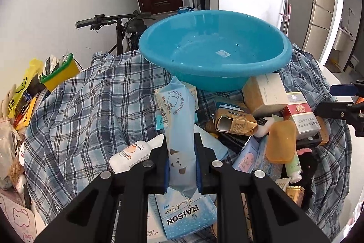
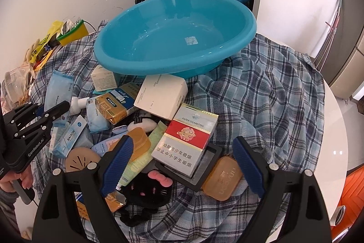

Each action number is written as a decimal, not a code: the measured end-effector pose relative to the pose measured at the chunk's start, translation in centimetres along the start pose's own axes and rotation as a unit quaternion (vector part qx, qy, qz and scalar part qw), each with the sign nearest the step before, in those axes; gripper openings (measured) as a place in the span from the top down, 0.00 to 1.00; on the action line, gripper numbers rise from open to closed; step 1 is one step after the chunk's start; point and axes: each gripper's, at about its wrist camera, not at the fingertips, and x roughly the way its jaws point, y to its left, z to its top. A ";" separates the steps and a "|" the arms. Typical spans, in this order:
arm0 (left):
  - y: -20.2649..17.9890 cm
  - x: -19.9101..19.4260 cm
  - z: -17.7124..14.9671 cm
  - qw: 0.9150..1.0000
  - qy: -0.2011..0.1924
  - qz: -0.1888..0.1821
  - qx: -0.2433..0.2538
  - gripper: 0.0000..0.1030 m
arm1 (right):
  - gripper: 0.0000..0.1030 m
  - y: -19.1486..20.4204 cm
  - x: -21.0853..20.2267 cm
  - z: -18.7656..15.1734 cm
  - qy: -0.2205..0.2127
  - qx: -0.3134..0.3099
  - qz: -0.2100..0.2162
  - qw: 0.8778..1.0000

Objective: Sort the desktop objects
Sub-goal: 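Lift the wipe pack with the left gripper while the right gripper grasps the cream box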

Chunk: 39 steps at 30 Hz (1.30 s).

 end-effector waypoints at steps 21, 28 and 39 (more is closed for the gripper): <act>1.2 0.9 -0.1 1.000 0.000 -0.012 -0.018 0.82 | 0.14 2.5 5.1 3.3 0.009 0.034 0.011 0.999; 2.0 0.8 -0.4 1.000 0.002 -0.012 -0.024 0.82 | 0.14 2.8 7.5 4.2 -0.001 0.036 -0.027 0.999; 2.3 1.6 -0.7 0.999 0.016 -0.018 -0.025 0.82 | 0.23 1.9 10.9 4.9 0.014 0.070 -0.023 0.997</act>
